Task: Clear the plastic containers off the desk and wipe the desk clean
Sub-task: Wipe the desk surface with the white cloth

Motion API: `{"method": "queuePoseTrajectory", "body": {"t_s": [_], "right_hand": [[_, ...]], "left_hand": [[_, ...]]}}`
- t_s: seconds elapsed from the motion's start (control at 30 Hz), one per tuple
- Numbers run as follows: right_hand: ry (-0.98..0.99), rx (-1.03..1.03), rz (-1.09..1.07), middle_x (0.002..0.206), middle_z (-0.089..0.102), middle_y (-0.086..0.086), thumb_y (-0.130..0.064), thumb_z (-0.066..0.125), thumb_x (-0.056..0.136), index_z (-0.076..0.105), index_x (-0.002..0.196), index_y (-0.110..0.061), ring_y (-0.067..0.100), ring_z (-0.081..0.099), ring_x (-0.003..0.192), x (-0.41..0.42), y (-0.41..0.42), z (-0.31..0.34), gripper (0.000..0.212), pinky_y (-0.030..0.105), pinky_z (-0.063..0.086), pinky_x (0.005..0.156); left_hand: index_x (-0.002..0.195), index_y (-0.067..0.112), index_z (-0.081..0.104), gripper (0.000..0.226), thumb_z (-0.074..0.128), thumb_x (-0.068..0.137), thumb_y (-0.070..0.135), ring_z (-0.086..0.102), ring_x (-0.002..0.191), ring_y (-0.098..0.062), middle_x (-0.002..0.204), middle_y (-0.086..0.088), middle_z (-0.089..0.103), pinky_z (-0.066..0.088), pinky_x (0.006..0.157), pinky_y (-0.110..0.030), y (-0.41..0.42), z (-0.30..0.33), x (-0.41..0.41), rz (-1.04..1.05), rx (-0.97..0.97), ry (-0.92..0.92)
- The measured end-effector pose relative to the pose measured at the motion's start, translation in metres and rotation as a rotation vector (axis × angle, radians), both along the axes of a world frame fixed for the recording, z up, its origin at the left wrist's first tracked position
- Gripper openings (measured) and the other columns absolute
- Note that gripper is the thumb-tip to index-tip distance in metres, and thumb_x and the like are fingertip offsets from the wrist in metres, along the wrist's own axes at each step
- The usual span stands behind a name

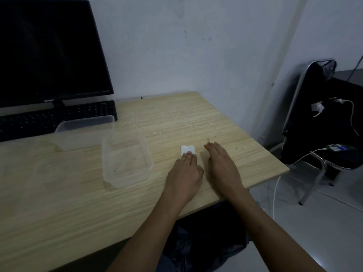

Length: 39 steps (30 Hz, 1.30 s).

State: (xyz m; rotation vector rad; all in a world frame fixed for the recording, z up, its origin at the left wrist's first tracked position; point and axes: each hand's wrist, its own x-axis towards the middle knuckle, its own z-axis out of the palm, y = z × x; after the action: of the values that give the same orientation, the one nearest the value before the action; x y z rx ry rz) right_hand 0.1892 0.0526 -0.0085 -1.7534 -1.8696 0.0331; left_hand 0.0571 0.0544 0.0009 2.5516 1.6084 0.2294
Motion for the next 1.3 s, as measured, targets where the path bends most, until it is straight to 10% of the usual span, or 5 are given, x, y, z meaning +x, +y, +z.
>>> {"method": "queuePoseTrajectory", "body": {"t_s": [0.23, 0.73, 1.3], "right_hand": [[-0.074, -0.043, -0.053, 0.144, 0.047, 0.011, -0.016, 0.043, 0.098, 0.051, 0.135, -0.008, 0.024, 0.039, 0.136, 0.026, -0.003, -0.003, 0.039, 0.030, 0.023, 0.113], [-0.091, -0.064, -0.038, 0.146, 0.045, 0.010, -0.019, 0.040, 0.099, 0.049, 0.137, -0.008, 0.021, 0.035, 0.138, 0.026, -0.009, -0.004, 0.040, 0.029, 0.017, 0.116], [-0.037, -0.039, -0.085, 0.146, 0.045, 0.006, -0.023, 0.043, 0.098, 0.052, 0.135, -0.011, 0.018, 0.035, 0.137, 0.027, -0.008, -0.004, 0.040, 0.027, 0.017, 0.115]], "left_hand": [[0.151, -0.002, 0.011, 0.057, 0.016, 0.103, 0.028, 0.006, 0.148, -0.024, 0.160, -0.016, 0.008, 0.005, 0.120, -0.036, 0.028, -0.008, -0.017, 0.251, -0.088, -0.090], [0.153, 0.010, 0.013, 0.052, 0.018, 0.106, 0.029, 0.005, 0.148, -0.012, 0.161, -0.004, 0.008, 0.003, 0.117, -0.025, 0.014, 0.000, 0.000, -0.103, -0.061, -0.064], [0.152, 0.002, 0.008, 0.052, 0.016, 0.106, 0.026, 0.002, 0.149, -0.021, 0.161, -0.014, 0.003, 0.004, 0.118, -0.033, 0.039, 0.009, -0.006, 0.032, -0.114, -0.004]]}}
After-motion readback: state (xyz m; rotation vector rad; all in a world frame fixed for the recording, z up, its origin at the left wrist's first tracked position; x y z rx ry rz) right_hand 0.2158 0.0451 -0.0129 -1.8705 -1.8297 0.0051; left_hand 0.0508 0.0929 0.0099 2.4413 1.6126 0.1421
